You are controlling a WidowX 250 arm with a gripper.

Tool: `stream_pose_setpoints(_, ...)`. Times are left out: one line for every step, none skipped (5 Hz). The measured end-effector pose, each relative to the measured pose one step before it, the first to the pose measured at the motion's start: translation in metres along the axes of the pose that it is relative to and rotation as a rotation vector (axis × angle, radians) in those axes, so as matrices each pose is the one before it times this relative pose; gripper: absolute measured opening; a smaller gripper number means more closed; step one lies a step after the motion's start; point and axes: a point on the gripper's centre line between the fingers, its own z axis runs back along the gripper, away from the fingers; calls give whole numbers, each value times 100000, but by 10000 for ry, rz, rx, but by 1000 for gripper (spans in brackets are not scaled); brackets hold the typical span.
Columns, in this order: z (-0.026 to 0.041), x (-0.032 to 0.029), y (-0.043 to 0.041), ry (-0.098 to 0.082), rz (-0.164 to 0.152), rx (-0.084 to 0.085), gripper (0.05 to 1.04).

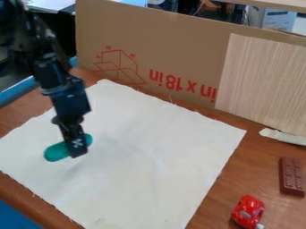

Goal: Put the blue object to the top right of the cloth

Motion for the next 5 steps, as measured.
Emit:
stream_pose_setpoints(-353,1792,-827,-429,256,-18,449)
stream_pose_setpoints(-981,1933,-2557,-255,242,-453,449)
stream_pose_setpoints(114,2717,-1630,-629,-241,367,449)
stream_pose_setpoints(-1468,3127,-1113,-157,-133,202,449)
stream_pose_setpoints(-1903,3266,-386,88,182,206,450)
